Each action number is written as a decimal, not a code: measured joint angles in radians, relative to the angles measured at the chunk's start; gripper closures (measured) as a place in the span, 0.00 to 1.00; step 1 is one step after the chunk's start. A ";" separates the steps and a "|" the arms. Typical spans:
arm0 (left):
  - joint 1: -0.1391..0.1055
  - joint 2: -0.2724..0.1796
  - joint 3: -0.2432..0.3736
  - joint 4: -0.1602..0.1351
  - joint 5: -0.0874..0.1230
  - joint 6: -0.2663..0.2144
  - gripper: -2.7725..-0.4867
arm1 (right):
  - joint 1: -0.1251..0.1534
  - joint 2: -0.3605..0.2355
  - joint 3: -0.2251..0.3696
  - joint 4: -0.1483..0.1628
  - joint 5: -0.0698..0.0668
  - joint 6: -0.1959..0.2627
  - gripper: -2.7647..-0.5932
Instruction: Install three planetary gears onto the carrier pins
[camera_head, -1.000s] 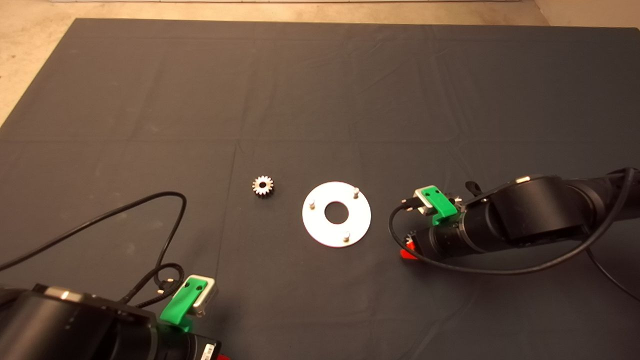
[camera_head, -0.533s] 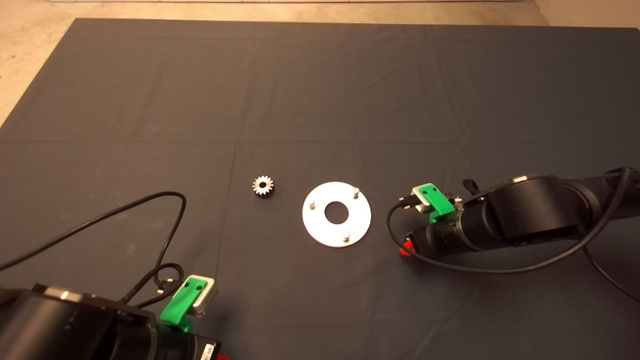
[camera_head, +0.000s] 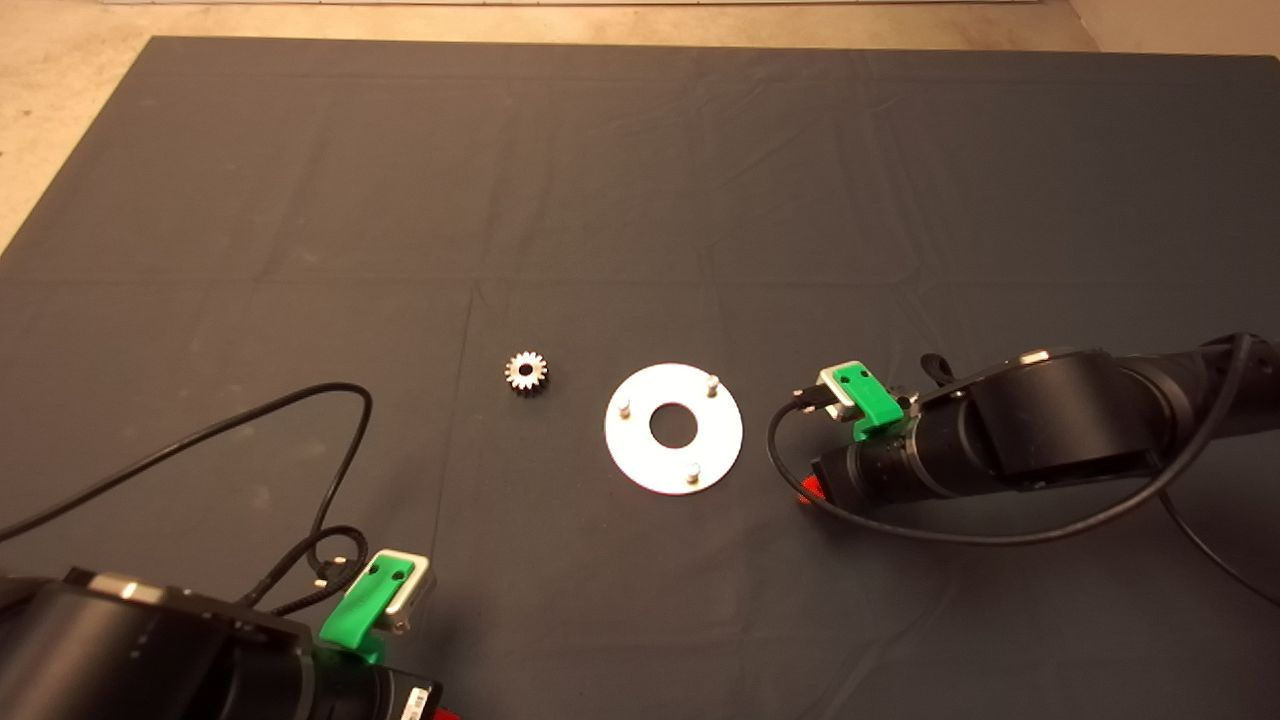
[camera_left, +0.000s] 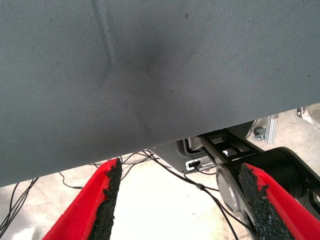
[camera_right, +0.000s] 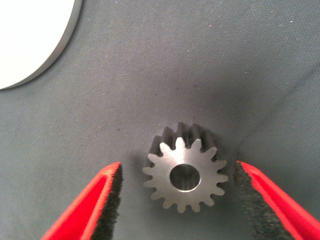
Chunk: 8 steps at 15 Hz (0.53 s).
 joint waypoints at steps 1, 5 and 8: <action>0.000 0.000 0.000 0.000 0.000 0.000 0.50 | 0.000 0.000 -0.001 -0.002 0.000 0.000 0.55; 0.000 0.000 0.000 0.000 0.000 0.000 0.50 | -0.001 0.000 -0.005 -0.009 0.000 -0.011 0.55; 0.000 -0.010 0.000 0.000 0.000 0.001 0.50 | -0.008 0.000 -0.015 -0.010 0.000 -0.031 0.55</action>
